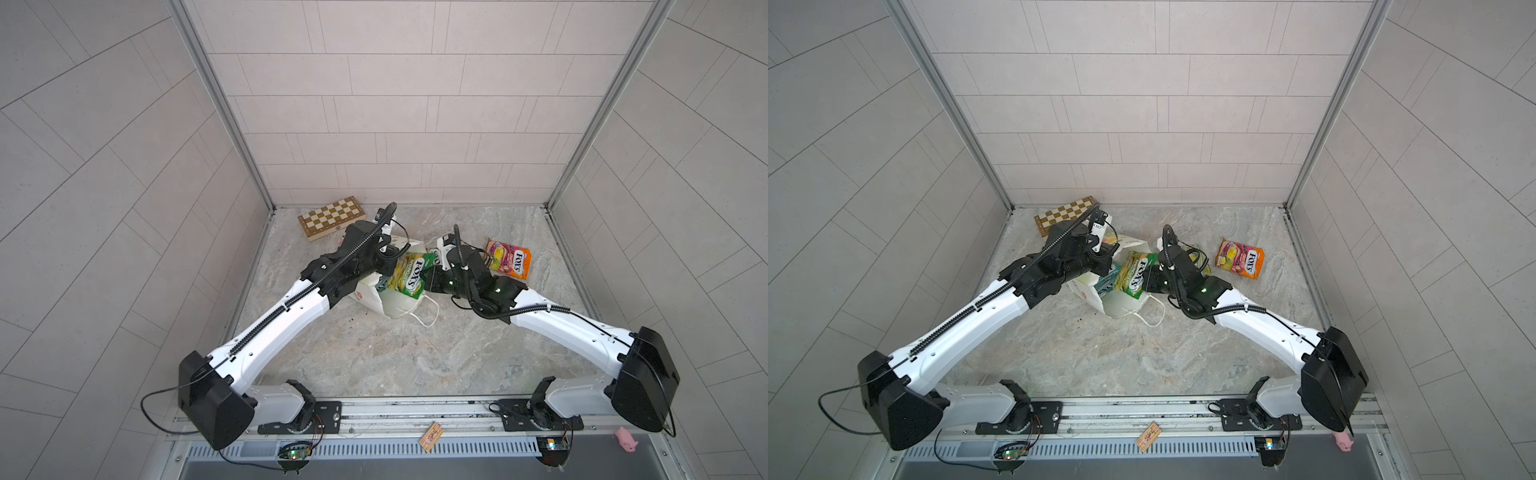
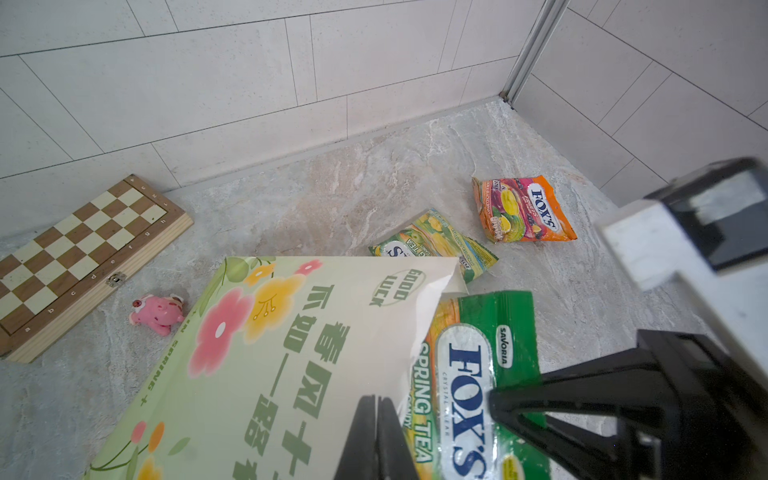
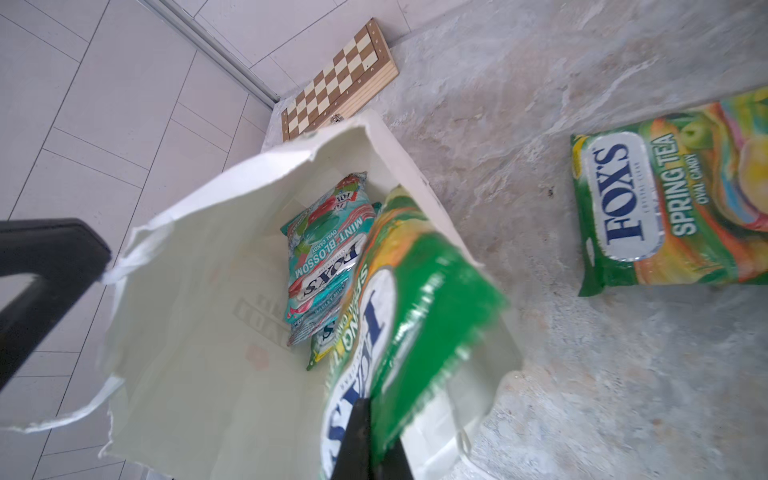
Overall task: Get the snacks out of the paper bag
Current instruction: 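Pull the green packet out of the bag with the right gripper, then lower the green packet onto the floor beside the others and open the right gripper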
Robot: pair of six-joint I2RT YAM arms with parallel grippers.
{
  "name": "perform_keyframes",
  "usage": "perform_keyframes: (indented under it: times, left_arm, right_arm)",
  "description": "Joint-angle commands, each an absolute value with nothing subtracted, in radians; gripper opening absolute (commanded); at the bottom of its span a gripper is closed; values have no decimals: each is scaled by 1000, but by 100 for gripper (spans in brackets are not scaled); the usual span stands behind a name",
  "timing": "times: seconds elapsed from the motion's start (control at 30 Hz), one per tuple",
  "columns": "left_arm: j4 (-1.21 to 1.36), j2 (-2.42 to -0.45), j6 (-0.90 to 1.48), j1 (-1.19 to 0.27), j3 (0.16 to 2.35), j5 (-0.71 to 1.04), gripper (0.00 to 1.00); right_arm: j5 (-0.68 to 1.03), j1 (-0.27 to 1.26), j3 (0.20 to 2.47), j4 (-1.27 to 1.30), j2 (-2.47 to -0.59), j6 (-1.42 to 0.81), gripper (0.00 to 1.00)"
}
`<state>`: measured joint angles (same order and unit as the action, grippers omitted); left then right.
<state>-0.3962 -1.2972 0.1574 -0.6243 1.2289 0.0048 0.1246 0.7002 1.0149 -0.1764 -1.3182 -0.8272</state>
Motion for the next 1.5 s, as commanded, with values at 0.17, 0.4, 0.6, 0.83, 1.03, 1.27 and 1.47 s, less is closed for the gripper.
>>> perform_keyframes:
  times: [0.17, 0.4, 0.6, 0.83, 1.03, 1.27, 1.47]
  left_arm:
    - [-399, -1279, 162, -624, 1219, -14, 0]
    - [-400, -1279, 164, -623, 1218, -14, 0]
    - [-407, -1285, 166, -624, 1222, -14, 0]
    - [-407, -1285, 164, -623, 1222, -15, 0]
    - [-408, -1282, 165, -623, 1222, -11, 0]
    - [-408, -1282, 164, -624, 1223, -2, 0]
    - [-408, -1279, 161, -624, 1223, 17, 0]
  right_arm:
    - [201, 628, 1037, -265, -1202, -757, 0]
    - [230, 608, 1072, -312, -1179, -737, 0]
    - [263, 587, 1144, -366, -1148, -710, 0]
    - [295, 507, 1164, -437, -1051, -690, 0]
    - [312, 391, 1125, -527, -980, -654, 0]
    - [351, 310, 1027, -553, -969, -635, 0]
    - [428, 308, 943, -434, -1052, -657, 0]
